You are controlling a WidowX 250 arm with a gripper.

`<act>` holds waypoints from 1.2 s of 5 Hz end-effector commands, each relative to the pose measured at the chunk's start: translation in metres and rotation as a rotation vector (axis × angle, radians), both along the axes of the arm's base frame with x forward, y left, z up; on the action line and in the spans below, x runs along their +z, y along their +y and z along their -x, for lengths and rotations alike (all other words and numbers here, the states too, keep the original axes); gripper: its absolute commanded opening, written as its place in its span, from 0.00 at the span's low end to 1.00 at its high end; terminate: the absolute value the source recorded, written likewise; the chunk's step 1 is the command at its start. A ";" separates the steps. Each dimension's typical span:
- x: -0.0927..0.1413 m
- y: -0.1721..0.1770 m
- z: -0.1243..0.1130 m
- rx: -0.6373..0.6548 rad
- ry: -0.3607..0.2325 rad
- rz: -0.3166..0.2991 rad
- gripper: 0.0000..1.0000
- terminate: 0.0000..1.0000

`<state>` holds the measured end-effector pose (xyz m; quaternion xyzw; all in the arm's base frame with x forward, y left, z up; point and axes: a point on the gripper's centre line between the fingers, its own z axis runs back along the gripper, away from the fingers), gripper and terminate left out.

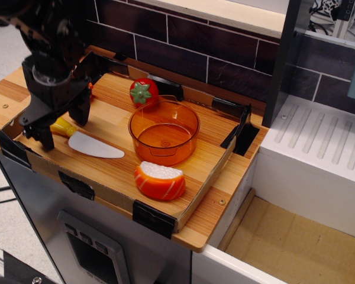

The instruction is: Put knife in pot

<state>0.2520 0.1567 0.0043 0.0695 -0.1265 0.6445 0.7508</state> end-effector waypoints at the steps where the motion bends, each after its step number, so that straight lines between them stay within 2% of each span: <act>1: 0.000 -0.002 -0.005 -0.003 -0.006 -0.005 0.00 0.00; 2: 0.003 -0.001 -0.005 0.003 -0.009 0.005 0.00 0.00; 3: 0.019 -0.002 -0.005 0.026 -0.011 0.031 0.00 0.00; 5: 0.069 -0.012 -0.006 0.059 0.039 0.162 0.00 0.00; 6: 0.091 -0.016 -0.005 0.068 0.026 0.200 0.00 0.00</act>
